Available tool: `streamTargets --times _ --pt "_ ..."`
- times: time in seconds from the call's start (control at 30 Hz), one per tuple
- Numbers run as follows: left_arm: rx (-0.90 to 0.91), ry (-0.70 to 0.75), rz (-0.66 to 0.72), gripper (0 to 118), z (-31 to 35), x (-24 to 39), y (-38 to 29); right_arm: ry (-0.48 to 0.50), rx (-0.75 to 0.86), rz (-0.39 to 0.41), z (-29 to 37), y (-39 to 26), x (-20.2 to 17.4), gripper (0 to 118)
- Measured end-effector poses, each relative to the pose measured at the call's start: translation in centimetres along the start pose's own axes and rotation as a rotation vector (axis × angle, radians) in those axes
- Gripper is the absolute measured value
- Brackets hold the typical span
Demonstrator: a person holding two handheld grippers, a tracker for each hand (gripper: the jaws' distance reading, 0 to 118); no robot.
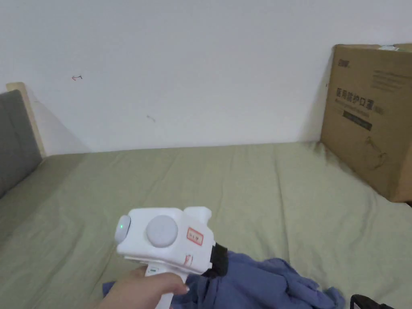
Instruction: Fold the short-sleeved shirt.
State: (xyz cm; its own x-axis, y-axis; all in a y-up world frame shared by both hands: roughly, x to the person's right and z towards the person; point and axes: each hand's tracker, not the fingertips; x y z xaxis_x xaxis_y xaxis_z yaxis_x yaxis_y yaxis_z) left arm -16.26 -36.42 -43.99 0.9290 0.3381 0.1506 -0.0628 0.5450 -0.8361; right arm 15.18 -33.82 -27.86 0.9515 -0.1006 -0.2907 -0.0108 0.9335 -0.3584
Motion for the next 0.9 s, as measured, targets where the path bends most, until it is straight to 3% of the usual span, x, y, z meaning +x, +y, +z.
streamTargets --times 0.03,0.07,0.1,0.13,0.17,0.3,0.37,0.5,0.57,0.63,0.67,0.83,0.9 --pt "-0.036 0.009 0.025 12 -1.9 -0.6 -0.9 -0.013 -0.014 0.003 -0.3 -0.3 0.4 0" --pt "-0.063 0.014 0.045 35 -3.1 -1.3 -1.6 -0.024 -0.025 0.005 -0.5 -0.5 0.7 0" --pt "-0.093 0.030 0.081 79 -4.1 -2.1 -2.3 -0.035 -0.036 0.005 -0.7 -0.8 1.0 0" --pt "-0.107 0.058 0.111 107 -4.7 -2.6 -2.7 -0.042 -0.046 0.001 -0.9 -0.9 1.3 0" --pt "-0.101 0.079 0.127 118 -4.9 -3.4 -3.1 -0.047 -0.052 -0.003 -1.1 -1.0 1.5 0" --pt "0.054 0.083 0.147 118 -0.6 -4.8 -2.9 -0.052 -0.061 -0.017 -1.4 -1.1 1.5 0" --pt "0.133 0.075 0.154 117 3.1 -4.6 -2.8 -0.046 -0.056 -0.017 -1.4 -0.8 1.1 0" --pt "0.572 0.038 0.073 103 12.8 -2.5 -5.9 -0.009 0.022 -0.015 -0.6 0.0 -0.2 0" --pt "0.738 0.134 0.023 75 16.2 -1.0 -9.0 0.006 0.086 -0.006 0.0 0.2 -0.8 0" --pt "0.844 0.132 -0.014 15 18.7 0.1 -12.3 0.046 0.166 -0.003 0.8 0.1 -1.3 0" --pt "0.878 0.137 -0.030 0 19.5 0.4 -13.7 0.041 0.190 0.004 1.2 0.1 -1.6 0" --pt "0.964 0.318 -0.014 0 20.7 1.9 -19.8 0.013 0.289 0.019 2.5 -0.1 -2.8 0" --pt "0.952 0.316 0.008 0 20.6 1.6 -20.7 0.010 0.300 0.014 2.7 0.1 -3.0 0"
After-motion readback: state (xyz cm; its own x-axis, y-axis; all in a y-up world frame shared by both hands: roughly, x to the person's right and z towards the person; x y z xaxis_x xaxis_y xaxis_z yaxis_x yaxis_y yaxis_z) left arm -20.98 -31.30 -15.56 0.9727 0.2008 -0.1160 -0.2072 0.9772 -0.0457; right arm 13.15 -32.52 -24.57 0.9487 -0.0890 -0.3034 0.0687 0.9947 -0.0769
